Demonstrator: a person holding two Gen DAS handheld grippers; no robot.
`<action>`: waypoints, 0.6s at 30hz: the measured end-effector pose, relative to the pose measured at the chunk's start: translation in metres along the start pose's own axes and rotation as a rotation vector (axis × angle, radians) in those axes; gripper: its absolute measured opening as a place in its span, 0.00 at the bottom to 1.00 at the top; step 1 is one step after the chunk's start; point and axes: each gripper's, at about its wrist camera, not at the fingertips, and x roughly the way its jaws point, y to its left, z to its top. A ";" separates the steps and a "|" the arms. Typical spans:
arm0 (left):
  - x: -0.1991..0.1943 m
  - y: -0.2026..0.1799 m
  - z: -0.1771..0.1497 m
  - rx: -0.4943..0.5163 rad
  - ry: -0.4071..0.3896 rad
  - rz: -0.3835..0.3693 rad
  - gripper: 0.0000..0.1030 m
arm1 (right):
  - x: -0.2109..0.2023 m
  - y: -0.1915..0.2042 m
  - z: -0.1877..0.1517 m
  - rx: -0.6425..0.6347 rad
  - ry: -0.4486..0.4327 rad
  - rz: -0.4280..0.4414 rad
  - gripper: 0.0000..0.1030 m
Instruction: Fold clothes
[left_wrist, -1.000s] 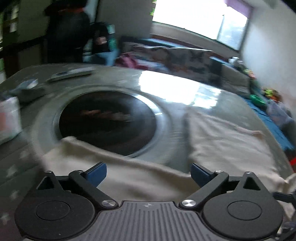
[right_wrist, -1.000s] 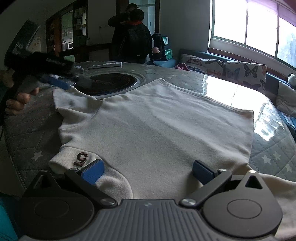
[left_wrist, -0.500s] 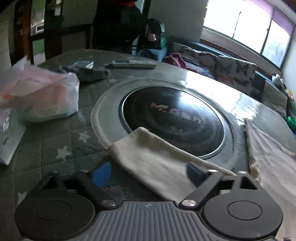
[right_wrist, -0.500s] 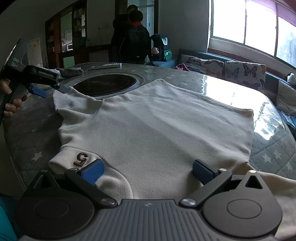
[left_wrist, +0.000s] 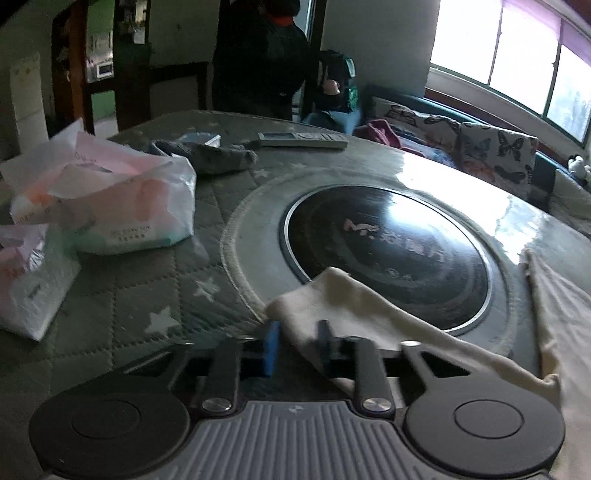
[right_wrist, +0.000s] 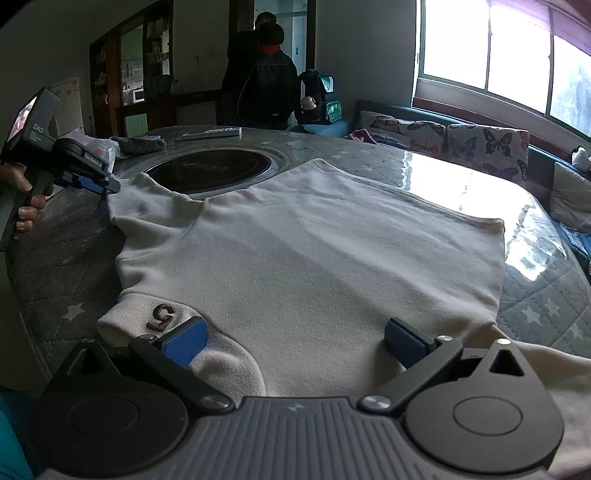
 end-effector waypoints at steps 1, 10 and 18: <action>-0.001 0.000 0.002 -0.003 -0.005 -0.008 0.07 | 0.000 0.000 0.000 0.000 0.000 0.000 1.00; -0.014 0.002 0.015 -0.028 -0.051 -0.077 0.04 | -0.001 0.000 0.001 0.005 0.003 -0.007 1.00; -0.055 -0.050 0.033 0.038 -0.101 -0.331 0.02 | -0.014 -0.002 0.010 0.021 -0.033 -0.028 1.00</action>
